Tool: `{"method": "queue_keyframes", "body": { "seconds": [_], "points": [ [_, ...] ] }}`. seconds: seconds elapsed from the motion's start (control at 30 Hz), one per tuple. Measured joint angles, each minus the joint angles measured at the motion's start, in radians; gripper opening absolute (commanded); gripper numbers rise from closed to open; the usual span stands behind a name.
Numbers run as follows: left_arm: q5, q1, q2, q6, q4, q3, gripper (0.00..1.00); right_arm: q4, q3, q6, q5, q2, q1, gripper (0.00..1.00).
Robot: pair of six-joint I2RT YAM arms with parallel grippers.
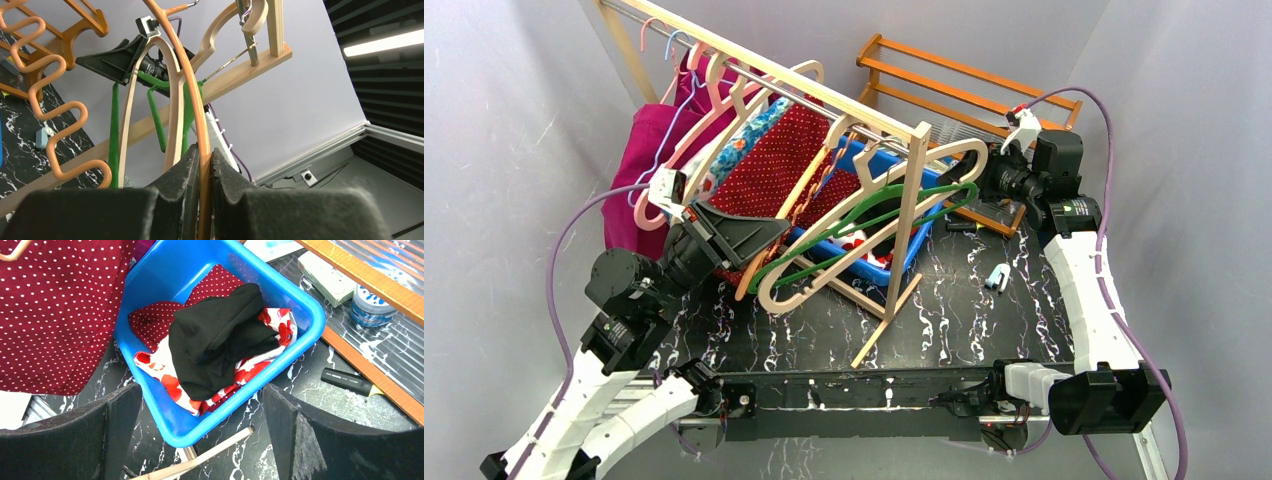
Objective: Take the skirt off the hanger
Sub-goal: Place the hanger at the clothesline.
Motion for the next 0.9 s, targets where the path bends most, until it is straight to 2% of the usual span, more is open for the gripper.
{"method": "queue_keyframes", "body": {
  "seconds": [0.2,0.23,0.27,0.3,0.37,0.4,0.43,0.6,0.7,0.9],
  "points": [
    [0.001,0.0,-0.024,0.045,-0.04,0.0,0.0,-0.001,0.0,-0.011,0.004,0.0,0.0,0.98],
    [-0.002,0.0,-0.034,0.056,-0.053,0.0,0.03,-0.001,0.0,-0.012,0.004,0.0,0.0,0.98],
    [-0.005,0.0,-0.042,0.066,-0.067,0.001,0.3,0.0,0.0,-0.012,0.004,0.0,0.0,0.98],
    [-0.022,0.0,-0.048,0.092,-0.111,0.018,0.45,0.007,0.0,-0.011,0.003,0.001,0.0,0.98],
    [-0.06,0.0,-0.047,0.141,-0.24,0.061,0.58,0.018,-0.001,-0.01,0.002,0.006,0.0,0.98],
    [-0.097,0.0,-0.04,0.178,-0.338,0.079,0.69,0.022,-0.002,-0.008,0.002,0.014,0.0,0.98],
    [-0.12,0.002,-0.02,0.218,-0.411,0.106,0.98,0.032,-0.002,-0.007,0.002,0.026,0.0,0.99],
    [-0.286,0.002,0.277,0.509,-0.771,0.505,0.98,0.108,-0.04,0.013,-0.021,0.044,0.0,0.98],
    [-0.361,0.002,0.369,0.601,-0.895,0.64,0.98,0.144,-0.069,0.032,-0.047,0.047,0.001,0.99],
    [-0.472,0.002,0.54,0.751,-1.014,0.895,0.98,0.181,-0.095,0.041,-0.076,0.066,0.001,0.98]
  ]
}}
